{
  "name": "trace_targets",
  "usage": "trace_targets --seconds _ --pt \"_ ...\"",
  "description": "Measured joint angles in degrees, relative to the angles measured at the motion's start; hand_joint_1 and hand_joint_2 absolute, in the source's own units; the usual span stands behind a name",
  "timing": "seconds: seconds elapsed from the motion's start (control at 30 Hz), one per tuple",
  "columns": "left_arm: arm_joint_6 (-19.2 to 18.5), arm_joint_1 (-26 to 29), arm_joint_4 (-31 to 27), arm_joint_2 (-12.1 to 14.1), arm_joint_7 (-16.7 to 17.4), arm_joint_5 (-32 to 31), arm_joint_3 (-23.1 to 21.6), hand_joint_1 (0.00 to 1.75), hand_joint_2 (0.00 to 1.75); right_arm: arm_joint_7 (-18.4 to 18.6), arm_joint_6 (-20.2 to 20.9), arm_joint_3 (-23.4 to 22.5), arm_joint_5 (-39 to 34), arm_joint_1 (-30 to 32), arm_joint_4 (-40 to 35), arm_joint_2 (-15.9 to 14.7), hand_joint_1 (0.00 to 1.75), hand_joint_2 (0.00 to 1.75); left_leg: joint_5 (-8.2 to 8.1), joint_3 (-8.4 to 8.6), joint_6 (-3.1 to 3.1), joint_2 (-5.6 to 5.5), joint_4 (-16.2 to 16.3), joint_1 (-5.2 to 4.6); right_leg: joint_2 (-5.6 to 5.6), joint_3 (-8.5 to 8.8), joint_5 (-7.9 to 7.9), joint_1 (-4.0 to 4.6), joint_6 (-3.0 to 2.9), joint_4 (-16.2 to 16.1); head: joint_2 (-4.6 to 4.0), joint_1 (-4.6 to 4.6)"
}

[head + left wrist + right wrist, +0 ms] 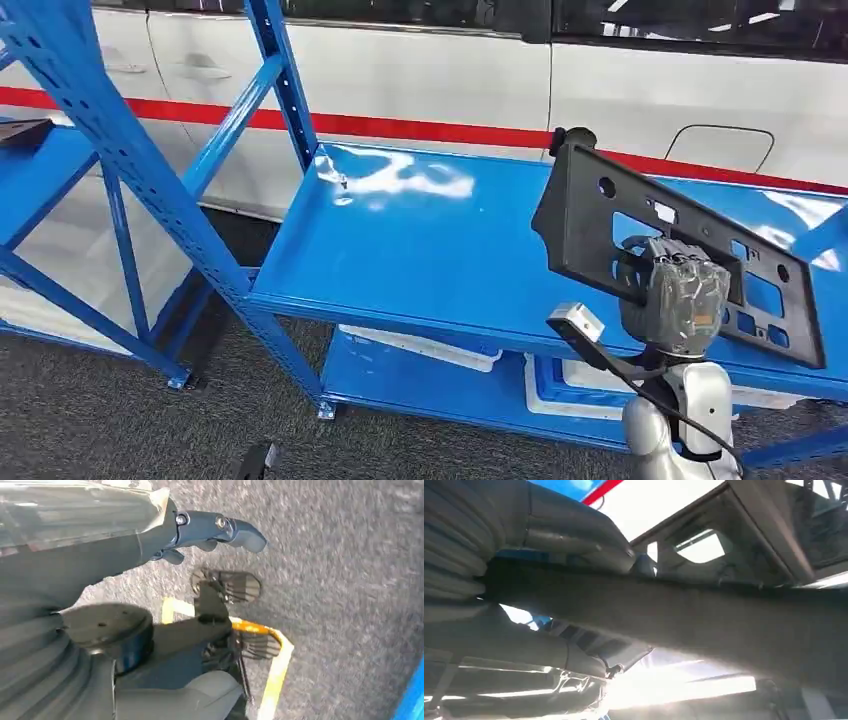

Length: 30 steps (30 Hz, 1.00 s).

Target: Take the parts from the cabinet and place them on the table.

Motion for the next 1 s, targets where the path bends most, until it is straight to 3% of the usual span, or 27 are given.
trace_targets --seconds 0.03,0.07,0.1,0.13,0.17,0.23,0.27,0.3,0.33,0.37,0.43,0.47,0.5,0.57,0.6,0.63,0.67,0.7,0.77,0.8,0.83,0.87,0.93,0.97,1.0 --pt "0.0 -0.03 0.0 0.11 0.02 0.0 0.0 0.0 1.75 0.0 -0.04 -0.18 -0.04 0.0 -0.02 -0.02 1.75 1.75 0.7 -0.68 0.64 0.16 0.07 0.02 0.11 -1.14 -3.11 0.01 -0.73 3.58 0.0 0.22" --pt "-0.02 -0.01 0.0 0.09 0.04 -0.09 -0.02 0.0 1.75 0.0 -0.04 -0.33 -0.07 0.14 -0.02 -0.02 1.75 1.75 1.35 -1.53 0.65 0.19 0.03 -0.13 0.2 -2.44 -5.91 0.06 -1.15 8.27 0.0 0.59" --pt "-0.04 0.0 0.0 0.09 0.04 -0.09 -0.02 0.0 1.75 0.0 -0.04 -0.37 -0.07 0.22 -0.02 -0.02 1.75 1.75 1.87 -2.29 0.7 0.23 0.12 -0.23 0.22 -3.49 -7.6 0.08 -1.15 12.35 0.0 0.53" --pt "-0.09 0.01 0.0 0.07 0.09 -0.09 -0.02 0.0 1.75 0.0 -0.04 -0.39 -0.07 0.42 -0.02 -0.02 1.75 1.75 2.45 -3.1 0.64 0.3 0.19 -0.25 0.22 -3.91 -8.04 0.09 -0.7 15.51 0.0 0.66" --pt "-0.13 0.02 0.0 0.07 0.2 -0.09 -0.04 0.0 1.75 0.0 -0.06 -0.42 -0.07 0.69 -0.02 -0.02 1.75 1.75 2.99 -3.91 0.5 0.34 0.3 -0.22 0.22 -3.07 -7.35 0.07 0.07 15.9 0.0 0.61" --pt "-0.15 0.04 0.0 0.04 0.26 -0.09 -0.04 0.0 1.75 0.0 -0.07 -0.48 -0.07 0.95 -0.02 -0.02 1.75 1.75 3.57 -5.25 -0.04 0.35 0.94 0.13 0.19 1.59 -4.54 -0.25 1.69 10.3 0.0 0.7" --pt "-0.15 0.03 0.0 0.04 0.26 -0.09 -0.04 0.0 1.75 0.0 -0.09 -0.5 -0.07 0.93 -0.02 0.0 1.75 1.75 3.8 -6.02 -0.42 0.35 1.58 0.35 0.13 5.31 -3.27 -0.53 2.35 4.81 0.0 0.68" --pt "-0.15 0.02 0.0 0.17 0.26 -0.07 -0.02 0.0 1.75 0.0 -0.11 -0.5 -0.07 0.91 -0.02 0.0 1.75 1.75 3.95 -6.72 -0.76 0.38 2.36 0.28 0.09 7.9 -4.37 -1.0 2.57 0.04 0.0 0.9" --pt "-0.15 -0.02 0.0 0.35 0.15 -0.07 -0.02 0.0 1.75 -0.02 -0.13 -0.44 -0.07 0.88 0.02 0.09 1.75 1.75 4.04 -7.78 -1.15 0.32 3.13 -0.2 0.4 9.49 -5.15 -0.06 2.4 -1.53 0.0 1.27" --pt "-0.15 0.07 -0.02 0.29 0.09 -0.07 -0.02 0.0 1.75 -0.07 -0.15 -0.46 -0.13 1.2 0.09 0.09 1.75 1.75 4.36 -7.83 -1.55 0.26 3.38 -0.31 0.39 8.57 -4.94 -0.43 2.02 -0.63 0.0 0.72" --pt "-0.15 0.21 0.0 0.35 -0.02 0.02 -0.02 0.0 1.75 -0.17 -0.18 -0.5 -0.28 1.27 0.2 0.07 1.75 1.75 5.18 -8.3 -1.95 0.1 3.66 -0.09 0.4 7.74 -4.74 -0.26 1.55 0.04 0.0 0.31" --pt "-0.15 0.33 0.0 0.46 -0.09 0.02 -0.02 0.0 1.75 -0.22 -0.2 -0.48 -0.35 1.2 0.28 0.07 1.75 1.75 5.26 -8.77 -2.22 0.09 3.71 0.05 0.32 7.06 -4.28 -0.53 0.78 -0.04 0.0 0.4" --pt "-0.15 0.35 0.0 0.48 -0.15 0.02 -0.02 0.0 1.75 -0.24 -0.33 -0.48 -0.42 1.06 0.28 0.09 1.75 1.75 3.08 -9.24 -2.61 -0.02 4.64 0.26 0.26 6.69 -3.72 -0.6 -0.14 -0.06 0.0 0.16" --pt "-0.15 0.39 0.0 0.39 -0.2 0.04 -0.02 0.0 1.75 -0.24 -0.39 -0.5 -0.52 1.08 0.35 0.09 1.75 1.75 -3.59 -11.01 -3.21 -0.01 11.12 0.32 0.17 5.36 -2.69 -0.36 -1.61 -0.04 0.0 -0.17" --pt "-0.2 0.39 0.0 0.39 -0.28 0.04 -0.02 0.0 1.75 -0.24 -0.48 -0.5 -0.7 1.08 0.46 0.09 1.75 1.75 -6.25 -12.05 -3.37 -0.01 15.33 0.34 0.11 4.64 -2.14 -0.16 -1.93 -0.01 0.0 -0.22" --pt "-0.24 0.39 0.0 0.39 -0.35 0.04 -0.02 0.0 1.75 -0.24 -0.57 -0.5 -1.05 1.11 0.66 0.07 1.75 1.75 -7.88 -12.73 -3.37 0.0 19.22 0.35 0.11 3.81 -1.5 0.05 -2.09 0.02 0.0 -0.28" --pt "-0.35 0.39 -0.02 0.39 -0.39 0.02 -0.02 0.0 1.75 -0.26 -0.74 -0.5 -1.2 1.13 0.83 0.04 1.75 1.75 -7.65 -12.48 -3.24 -0.01 20.81 0.34 0.12 3.11 -0.97 0.28 -2.15 0.03 0.0 -0.28" --pt "-0.44 0.38 -0.02 0.42 -0.44 0.02 -0.02 0.0 1.75 -0.33 -1.05 -0.5 -1.47 1.18 1.01 0.02 1.75 1.75 -6.07 -11.15 -2.83 -0.02 20.17 0.31 0.13 2.4 -0.38 0.51 -2.18 0.03 0.0 -0.28" --pt "-0.52 0.28 -0.02 0.44 -0.5 0.02 -0.02 0.0 1.75 -0.44 -1.4 -0.57 -1.88 1.24 1.2 -0.04 1.75 1.75 -2.34 -5.53 -1.38 -0.17 13.25 -0.02 0.26 1.19 0.7 1.08 -2.19 0.01 0.0 -0.28" --pt "-0.52 0.15 -0.02 0.5 -0.5 0.02 -0.02 0.0 1.75 -0.48 -1.42 -0.57 -2.03 1.23 1.25 -0.04 1.75 1.75 -1.94 -1.82 -0.26 -0.39 8.3 -0.47 0.29 0.85 1.19 1.14 -2.2 0.01 0.0 -0.26" --pt "-0.52 -0.05 -0.04 0.9 -0.52 0.02 -0.04 0.0 1.75 -0.55 -1.46 -0.57 -2.12 1.29 1.27 -0.04 1.75 1.75 -4.22 1.15 0.78 -0.24 3.57 -0.83 0.28 0.6 1.57 1.27 -1.86 0.0 0.0 -0.17" --pt "-0.59 -0.13 -0.09 0.88 -0.68 0.02 -0.02 0.0 1.75 -0.57 -1.62 -0.59 -2.25 1.28 1.38 -0.09 1.75 1.75 -4.29 1.83 0.16 -0.27 2.19 -0.99 0.08 0.67 2.03 0.95 -1.55 -0.13 0.0 -0.11" --pt "-0.57 -0.17 -0.09 0.9 -0.68 0.0 -0.02 0.0 1.75 -0.63 -1.88 -0.57 -2.25 1.27 1.66 -0.04 1.75 1.75 -3.27 1.3 0.78 -0.51 2.36 -1.64 -0.04 0.73 3.28 0.3 -0.52 -0.72 0.0 -0.61" --pt "-0.55 -0.15 -0.09 0.92 -0.68 0.02 -0.02 0.0 1.75 -0.63 -1.9 -0.57 -2.27 1.38 1.73 -0.02 1.75 1.75 -2.18 0.7 1.3 -0.45 1.36 -1.91 -0.01 0.81 4.08 0.54 -0.04 -1.48 0.0 -0.61" --pt "-0.55 -0.21 -0.09 0.77 -0.72 0.02 -0.02 0.0 1.75 -0.63 -1.88 -0.57 -2.29 1.42 1.86 -0.09 1.75 1.75 -0.61 0.92 1.12 0.05 0.06 -1.01 0.08 0.35 3.11 0.71 -0.33 -0.7 0.0 -0.48"
